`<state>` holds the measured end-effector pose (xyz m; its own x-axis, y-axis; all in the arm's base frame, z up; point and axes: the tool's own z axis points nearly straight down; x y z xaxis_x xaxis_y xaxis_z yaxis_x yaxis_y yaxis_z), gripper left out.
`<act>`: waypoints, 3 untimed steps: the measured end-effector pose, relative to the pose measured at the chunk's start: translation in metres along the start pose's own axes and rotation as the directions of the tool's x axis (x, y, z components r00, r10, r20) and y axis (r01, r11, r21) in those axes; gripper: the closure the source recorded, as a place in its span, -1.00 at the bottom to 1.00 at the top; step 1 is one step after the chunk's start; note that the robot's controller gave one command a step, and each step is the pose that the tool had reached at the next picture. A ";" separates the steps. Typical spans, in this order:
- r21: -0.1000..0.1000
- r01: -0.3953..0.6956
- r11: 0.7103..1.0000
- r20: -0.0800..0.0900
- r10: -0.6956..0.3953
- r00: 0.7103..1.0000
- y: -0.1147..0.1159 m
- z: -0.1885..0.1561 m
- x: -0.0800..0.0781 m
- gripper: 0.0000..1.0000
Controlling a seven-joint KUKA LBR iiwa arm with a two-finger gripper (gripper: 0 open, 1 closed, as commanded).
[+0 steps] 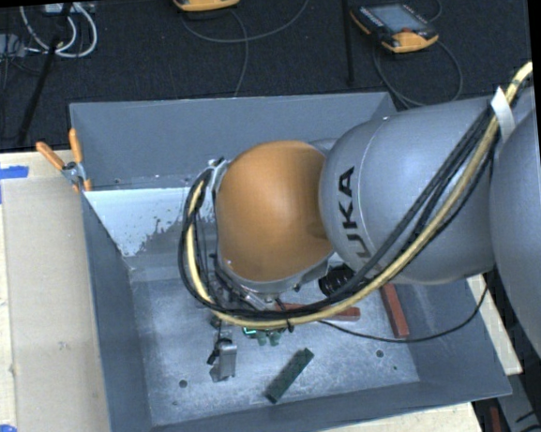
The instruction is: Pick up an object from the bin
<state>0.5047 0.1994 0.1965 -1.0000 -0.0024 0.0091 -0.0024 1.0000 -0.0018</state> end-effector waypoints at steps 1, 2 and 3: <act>0.001 0.120 0.993 0.006 -0.120 0.993 -0.038 0.131 -0.078 -1.00; 0.001 0.157 0.988 0.015 -0.157 0.987 -0.086 0.094 -0.097 -1.00; 0.003 0.545 0.839 0.011 -0.544 0.839 -0.070 0.088 -0.100 -1.00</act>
Offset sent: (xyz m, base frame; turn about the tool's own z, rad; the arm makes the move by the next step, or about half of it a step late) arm 0.0769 -0.0360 -0.1265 -0.1221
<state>0.6044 0.1300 0.1072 -0.8375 -0.5465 -0.0026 -0.5465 0.8375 0.0006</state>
